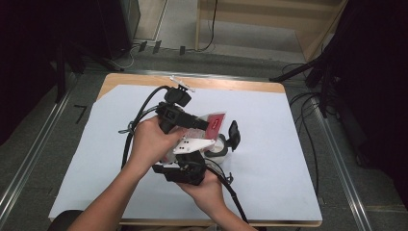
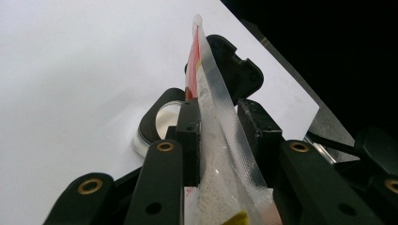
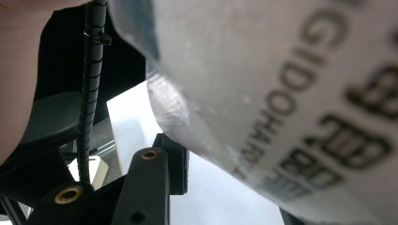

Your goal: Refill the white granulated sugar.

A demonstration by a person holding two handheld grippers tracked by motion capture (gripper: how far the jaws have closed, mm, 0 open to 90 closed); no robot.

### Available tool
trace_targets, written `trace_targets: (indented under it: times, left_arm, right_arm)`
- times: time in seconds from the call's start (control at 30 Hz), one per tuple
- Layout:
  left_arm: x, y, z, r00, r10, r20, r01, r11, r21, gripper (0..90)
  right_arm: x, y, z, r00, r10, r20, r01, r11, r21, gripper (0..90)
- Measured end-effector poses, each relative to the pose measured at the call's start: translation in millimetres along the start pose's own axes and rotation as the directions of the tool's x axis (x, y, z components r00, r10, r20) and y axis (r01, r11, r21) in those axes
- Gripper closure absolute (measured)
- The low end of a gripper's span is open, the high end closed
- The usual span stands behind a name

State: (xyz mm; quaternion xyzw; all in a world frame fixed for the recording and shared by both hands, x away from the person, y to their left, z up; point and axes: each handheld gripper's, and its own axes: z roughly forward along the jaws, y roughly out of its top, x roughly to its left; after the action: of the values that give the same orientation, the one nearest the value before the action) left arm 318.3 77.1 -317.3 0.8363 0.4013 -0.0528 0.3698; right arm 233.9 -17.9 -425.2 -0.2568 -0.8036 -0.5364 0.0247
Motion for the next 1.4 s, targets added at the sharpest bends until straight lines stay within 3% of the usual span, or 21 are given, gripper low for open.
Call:
trace_targets:
  times: [0.33,0.73,1.07,1.4]
  left_arm:
    - [7.6,-3.8,-4.6,0.9994,-0.016,0.031,0.016,0.9999,0.003,72.3]
    - [6.7,-9.4,-8.4,0.9992,-0.017,0.037,0.015,0.9993,0.034,73.3]
    - [3.1,-9.8,-6.2,0.9994,0.012,0.032,-0.013,0.9996,0.023,71.8]
    - [2.5,-12.7,-7.2,0.9995,0.030,0.013,-0.031,0.9964,0.078,70.9]
  right_arm:
    - [2.9,-0.5,2.8,0.9997,-0.023,-0.003,0.023,1.000,0.015,64.8]
    - [7.6,-9.2,9.3,0.9980,-0.057,0.026,0.057,0.998,0.019,63.1]
    - [7.8,-7.4,5.9,0.9992,-0.035,0.016,0.035,0.999,-0.008,62.9]
    - [8.1,-15.3,12.0,0.9951,-0.090,0.039,0.090,0.996,0.010,61.5]
